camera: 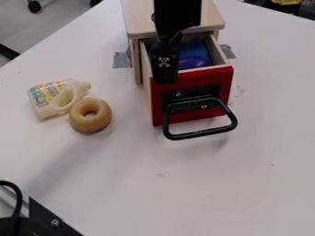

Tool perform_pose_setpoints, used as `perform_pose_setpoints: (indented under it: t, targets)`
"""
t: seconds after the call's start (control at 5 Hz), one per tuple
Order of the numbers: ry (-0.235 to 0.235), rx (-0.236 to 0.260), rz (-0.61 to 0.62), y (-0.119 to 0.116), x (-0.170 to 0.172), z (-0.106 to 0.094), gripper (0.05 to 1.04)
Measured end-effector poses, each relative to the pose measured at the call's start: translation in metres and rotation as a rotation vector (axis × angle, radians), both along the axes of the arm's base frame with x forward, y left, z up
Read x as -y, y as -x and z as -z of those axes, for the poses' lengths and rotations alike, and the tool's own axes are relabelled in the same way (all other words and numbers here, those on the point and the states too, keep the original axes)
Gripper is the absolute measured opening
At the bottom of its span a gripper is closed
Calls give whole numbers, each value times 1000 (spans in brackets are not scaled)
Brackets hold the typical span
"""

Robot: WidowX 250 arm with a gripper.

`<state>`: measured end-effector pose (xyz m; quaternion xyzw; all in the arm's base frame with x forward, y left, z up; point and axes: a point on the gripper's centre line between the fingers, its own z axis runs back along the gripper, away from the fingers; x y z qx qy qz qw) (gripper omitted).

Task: Close the drawer

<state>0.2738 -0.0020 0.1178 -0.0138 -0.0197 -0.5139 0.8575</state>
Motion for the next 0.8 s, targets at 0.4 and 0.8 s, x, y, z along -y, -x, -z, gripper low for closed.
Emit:
perform_pose_setpoints:
  t: [0.4,0.8]
  targets:
    - [-7,-17,84,9,25,12,998]
    - [-19,-28,117,11,34,20,998]
